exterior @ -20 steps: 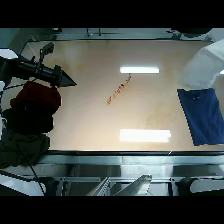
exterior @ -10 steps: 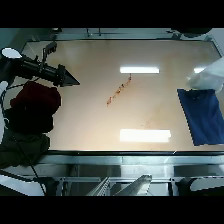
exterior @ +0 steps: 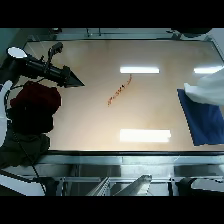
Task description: Fold the shirts.
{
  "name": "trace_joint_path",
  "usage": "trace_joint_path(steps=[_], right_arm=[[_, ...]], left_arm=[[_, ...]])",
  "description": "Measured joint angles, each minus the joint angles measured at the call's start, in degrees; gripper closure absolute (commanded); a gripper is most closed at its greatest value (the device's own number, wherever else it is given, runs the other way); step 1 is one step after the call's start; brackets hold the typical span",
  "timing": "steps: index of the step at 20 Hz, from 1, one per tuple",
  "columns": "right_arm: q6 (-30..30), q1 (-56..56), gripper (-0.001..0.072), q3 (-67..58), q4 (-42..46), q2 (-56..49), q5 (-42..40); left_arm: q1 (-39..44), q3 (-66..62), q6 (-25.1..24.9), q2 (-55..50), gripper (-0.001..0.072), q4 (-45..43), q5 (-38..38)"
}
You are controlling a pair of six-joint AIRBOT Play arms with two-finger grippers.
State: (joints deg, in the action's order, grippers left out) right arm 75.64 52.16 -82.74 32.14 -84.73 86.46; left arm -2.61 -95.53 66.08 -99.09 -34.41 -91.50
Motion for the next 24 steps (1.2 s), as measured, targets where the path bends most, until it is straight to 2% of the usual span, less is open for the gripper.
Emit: trace_joint_path(steps=[8, 12, 16, 17, 18, 19, 24], right_arm=[[2.84, 11.93, 0.0691, 39.23, 6.54, 25.16, -14.60], [3.74, 19.02, 0.0690, 49.68, 10.86, 34.84, -20.33], [3.91, 22.03, 0.0678, 54.49, 15.08, 38.07, -25.90], [3.96, 22.34, 0.0479, 55.19, 15.96, 38.38, -27.21], [4.11, 22.56, 0.0064, 55.82, 17.07, 38.58, -28.44], [4.11, 22.73, 0.0009, 56.33, 18.36, 38.62, -29.33], [3.89, 22.82, 0.0010, 57.24, 22.56, 38.84, -29.35]], left_arm=[[0.11, 0.00, -0.13, -0.04, 0.0691, -0.02, -0.55], [0.11, 0.00, -0.11, -0.04, 0.0692, -0.04, -2.23], [0.11, 0.00, -0.66, -0.04, 0.0692, -0.04, -2.89], [0.11, 0.00, -0.83, -0.04, 0.0692, -0.04, -3.06], [0.11, 0.00, -1.05, -0.04, 0.0692, -0.07, -3.04], [0.11, 0.00, -1.20, -0.04, 0.0692, -0.07, -3.04], [0.02, -0.04, -1.46, -0.04, 0.0693, -0.07, -2.62]])
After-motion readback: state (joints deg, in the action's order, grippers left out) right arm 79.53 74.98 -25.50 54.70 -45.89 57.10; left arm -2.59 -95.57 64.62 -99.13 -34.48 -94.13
